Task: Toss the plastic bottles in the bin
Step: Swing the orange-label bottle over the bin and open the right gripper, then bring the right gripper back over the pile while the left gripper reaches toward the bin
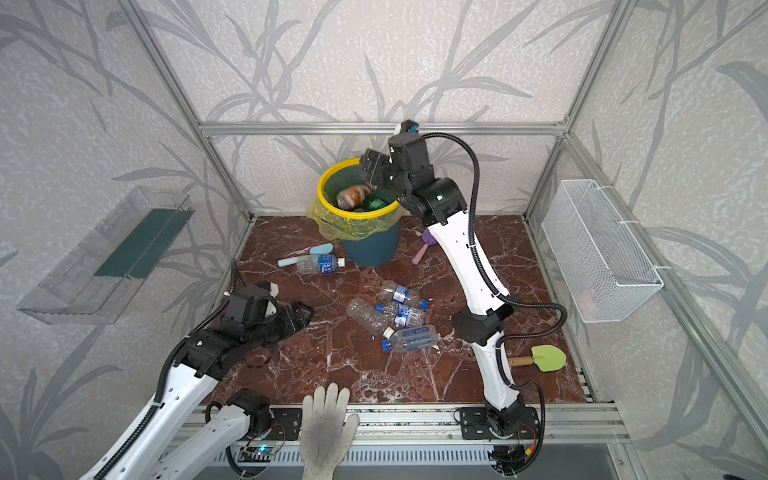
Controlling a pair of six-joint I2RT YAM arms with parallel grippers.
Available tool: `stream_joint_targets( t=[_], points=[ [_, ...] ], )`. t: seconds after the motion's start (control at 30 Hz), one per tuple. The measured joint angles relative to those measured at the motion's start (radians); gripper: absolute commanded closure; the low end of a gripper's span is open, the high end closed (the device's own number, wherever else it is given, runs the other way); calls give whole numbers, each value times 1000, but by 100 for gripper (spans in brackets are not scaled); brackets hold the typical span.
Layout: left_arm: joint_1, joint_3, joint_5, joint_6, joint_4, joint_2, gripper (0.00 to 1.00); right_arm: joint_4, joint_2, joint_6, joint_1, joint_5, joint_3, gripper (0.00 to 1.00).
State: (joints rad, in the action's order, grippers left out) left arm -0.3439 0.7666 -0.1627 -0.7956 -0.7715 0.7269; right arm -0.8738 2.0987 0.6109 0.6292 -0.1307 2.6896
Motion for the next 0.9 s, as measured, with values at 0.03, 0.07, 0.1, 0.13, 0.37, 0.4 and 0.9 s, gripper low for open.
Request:
stream_joint_targets(
  t=[0.03,0.07,0.1,0.13,0.37,0.4,0.9],
  points=[
    [0,2,3,2,0,-1,15,11,-53,-6,7,-4,-131,10],
    [0,2,5,3,0,-2,15,31,-126,-11,16,-9,-293,11],
    [0,2,5,3,-2,-3,15,65,-195,-12,22,-15,-435,12],
    [0,2,5,3,-2,-3,15,98,-276,-11,28,-21,-586,12],
    [0,0,4,2,0,-15,15,217,-768,48,30,-57,-1187,13],
    [0,-3,4,2,1,-16,15,226,-810,59,28,-61,-1236,13],
    [0,-18,16,-6,2,-15,15,301,-1099,294,24,31,-1889,17]
  ],
)
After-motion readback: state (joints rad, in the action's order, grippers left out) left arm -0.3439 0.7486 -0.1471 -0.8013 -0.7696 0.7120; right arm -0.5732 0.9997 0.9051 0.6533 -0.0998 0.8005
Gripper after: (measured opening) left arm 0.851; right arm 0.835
